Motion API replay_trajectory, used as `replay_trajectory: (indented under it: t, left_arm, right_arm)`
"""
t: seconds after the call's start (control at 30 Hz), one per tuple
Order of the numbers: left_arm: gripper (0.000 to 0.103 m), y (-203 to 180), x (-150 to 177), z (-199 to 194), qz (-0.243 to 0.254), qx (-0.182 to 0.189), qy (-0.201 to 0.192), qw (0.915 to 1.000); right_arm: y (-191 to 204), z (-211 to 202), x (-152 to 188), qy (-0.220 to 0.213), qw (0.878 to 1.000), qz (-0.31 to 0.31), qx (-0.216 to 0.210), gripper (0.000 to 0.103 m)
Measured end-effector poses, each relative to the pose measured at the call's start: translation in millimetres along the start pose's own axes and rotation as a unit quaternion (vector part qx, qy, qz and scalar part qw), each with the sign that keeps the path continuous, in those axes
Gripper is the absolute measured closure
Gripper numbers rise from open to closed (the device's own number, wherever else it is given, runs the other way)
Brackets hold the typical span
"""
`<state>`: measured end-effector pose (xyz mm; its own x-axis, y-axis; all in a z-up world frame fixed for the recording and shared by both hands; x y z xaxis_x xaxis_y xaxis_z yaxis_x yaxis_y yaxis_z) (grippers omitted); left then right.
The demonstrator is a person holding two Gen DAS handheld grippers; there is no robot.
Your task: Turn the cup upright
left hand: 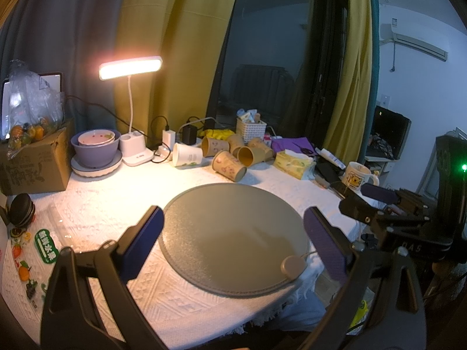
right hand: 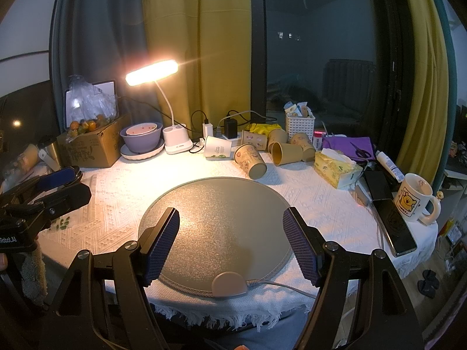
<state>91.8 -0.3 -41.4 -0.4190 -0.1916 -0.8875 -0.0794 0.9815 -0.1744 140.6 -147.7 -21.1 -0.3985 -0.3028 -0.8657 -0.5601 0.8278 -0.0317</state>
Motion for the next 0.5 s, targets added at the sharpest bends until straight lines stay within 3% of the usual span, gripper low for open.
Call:
replay_trajectory:
  t: [0.5]
  left_arm:
    - [0.006,-2.4,-0.4,2.0,-0.002,0.000,0.000,1.0000]
  right_arm:
    - [0.5,0.2,1.0,0.001,1.000,0.000,0.000,0.027]
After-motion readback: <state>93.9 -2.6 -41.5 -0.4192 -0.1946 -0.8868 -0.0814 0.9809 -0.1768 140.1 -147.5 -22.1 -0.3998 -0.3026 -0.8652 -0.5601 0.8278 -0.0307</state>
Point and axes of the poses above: each gripper's, at about its wrist camera, not at the fingertips, and z roughly the way its jaws point, y to its left, x to its underside, the point moved 10 cm from there along z, roughly the way its jaws point, and after that the axes turned 1 degree about y, right-handed, at the moved point
